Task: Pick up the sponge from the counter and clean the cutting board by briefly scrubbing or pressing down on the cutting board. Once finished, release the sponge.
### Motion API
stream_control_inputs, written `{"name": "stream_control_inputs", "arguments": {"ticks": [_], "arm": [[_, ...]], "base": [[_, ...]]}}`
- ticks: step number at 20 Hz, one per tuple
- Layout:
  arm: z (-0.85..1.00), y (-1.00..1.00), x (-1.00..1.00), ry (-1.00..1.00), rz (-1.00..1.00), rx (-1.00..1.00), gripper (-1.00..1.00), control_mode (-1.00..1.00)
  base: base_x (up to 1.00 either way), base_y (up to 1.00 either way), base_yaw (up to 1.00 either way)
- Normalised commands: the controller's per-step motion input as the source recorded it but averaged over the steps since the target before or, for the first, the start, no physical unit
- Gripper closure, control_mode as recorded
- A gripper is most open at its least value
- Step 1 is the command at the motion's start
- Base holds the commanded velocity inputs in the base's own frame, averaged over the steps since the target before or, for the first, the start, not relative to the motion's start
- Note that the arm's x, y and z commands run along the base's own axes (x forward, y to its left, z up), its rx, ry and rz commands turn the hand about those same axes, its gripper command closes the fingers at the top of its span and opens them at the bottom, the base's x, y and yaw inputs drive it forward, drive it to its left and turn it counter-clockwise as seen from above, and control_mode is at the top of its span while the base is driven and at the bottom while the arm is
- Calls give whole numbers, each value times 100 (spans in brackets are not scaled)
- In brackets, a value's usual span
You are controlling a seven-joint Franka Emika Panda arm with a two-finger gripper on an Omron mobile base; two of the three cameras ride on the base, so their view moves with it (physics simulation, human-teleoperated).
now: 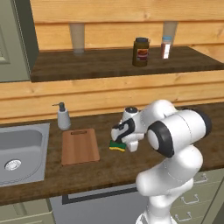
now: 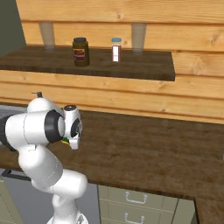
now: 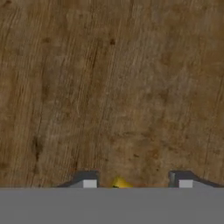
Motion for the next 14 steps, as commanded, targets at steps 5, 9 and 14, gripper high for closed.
{"name": "stream_control_inputs", "arguments": {"ticks": [5, 9, 14], "arm": [[-32, 0, 0, -6, 0, 6, -100, -100], [12, -6, -28, -8, 0, 3, -100, -100], [93, -10, -63, -18, 0, 14, -100, -100]], "base": [[0, 0, 0], [0, 0, 0], [0, 0, 0]]}}
